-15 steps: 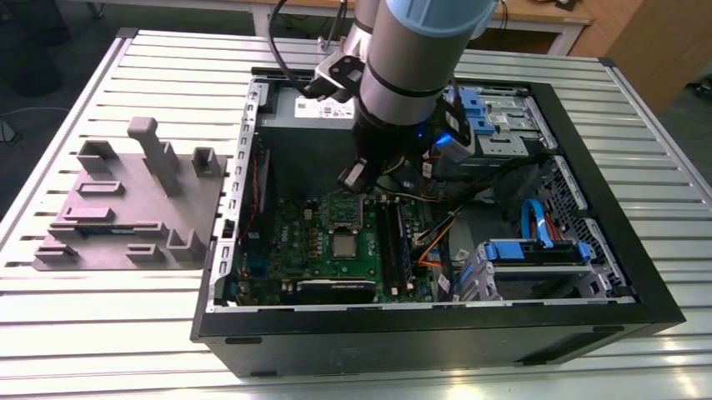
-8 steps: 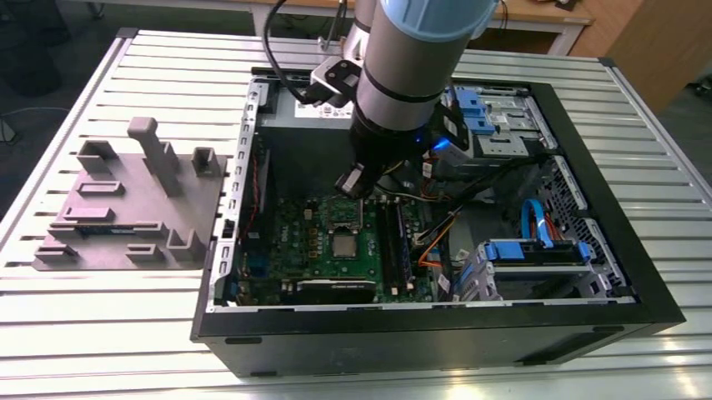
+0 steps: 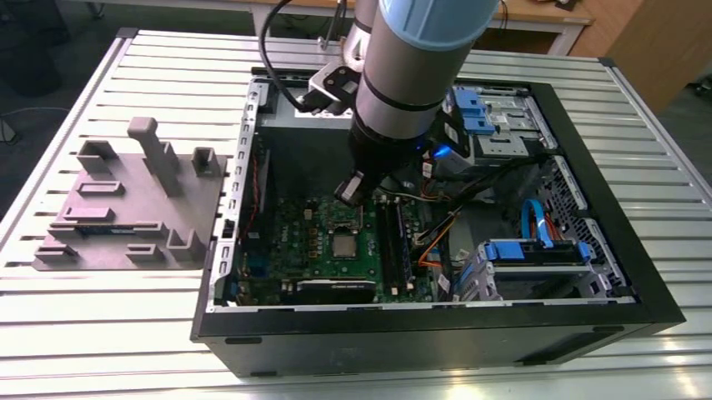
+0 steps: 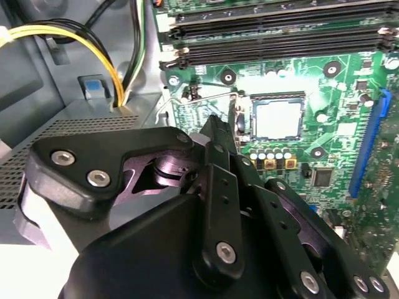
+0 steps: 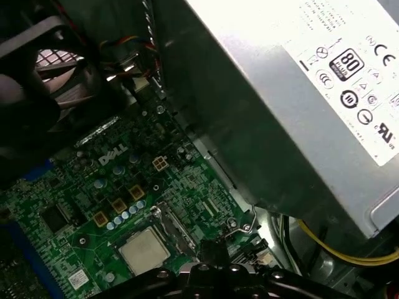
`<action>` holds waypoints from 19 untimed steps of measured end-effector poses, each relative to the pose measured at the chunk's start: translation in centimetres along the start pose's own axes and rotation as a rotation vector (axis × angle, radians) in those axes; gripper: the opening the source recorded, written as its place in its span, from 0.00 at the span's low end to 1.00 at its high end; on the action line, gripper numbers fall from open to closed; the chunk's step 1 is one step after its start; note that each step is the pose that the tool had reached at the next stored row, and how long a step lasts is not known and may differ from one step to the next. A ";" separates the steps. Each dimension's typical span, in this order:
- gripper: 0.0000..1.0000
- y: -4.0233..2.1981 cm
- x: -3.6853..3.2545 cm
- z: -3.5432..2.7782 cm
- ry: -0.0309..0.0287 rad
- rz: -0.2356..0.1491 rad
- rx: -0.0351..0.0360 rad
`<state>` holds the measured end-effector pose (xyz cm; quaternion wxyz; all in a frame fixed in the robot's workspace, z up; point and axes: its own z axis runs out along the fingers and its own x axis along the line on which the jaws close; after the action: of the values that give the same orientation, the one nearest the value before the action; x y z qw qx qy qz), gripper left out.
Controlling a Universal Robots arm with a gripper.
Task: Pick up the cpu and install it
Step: 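Close the cpu cover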
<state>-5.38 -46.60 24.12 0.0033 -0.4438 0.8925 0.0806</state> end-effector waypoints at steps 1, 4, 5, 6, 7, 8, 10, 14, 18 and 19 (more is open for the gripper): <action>0.10 -0.08 0.10 -0.02 0.0000 0.000 -0.0001; 0.10 -0.34 0.45 -0.08 -0.0002 0.000 -0.0001; 0.10 -0.42 0.56 -0.11 -0.0001 0.000 -0.0001; 0.10 -0.49 0.65 -0.12 -0.0001 0.000 -0.0001; 0.10 -0.55 0.73 -0.14 -0.0001 0.000 -0.0001; 0.10 -0.74 1.00 -0.18 -0.0001 0.000 0.0000; 0.10 -0.77 1.04 -0.19 -0.0001 0.000 -0.0001; 0.10 -0.74 1.39 -0.20 0.0003 -0.003 -0.0003; 0.10 -0.70 2.06 -0.25 0.0013 -0.010 -0.0008; 0.10 -0.71 2.23 -0.26 0.0016 -0.011 -0.0009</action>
<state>-6.16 -48.82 24.11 0.0028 -0.4490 0.8899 0.0807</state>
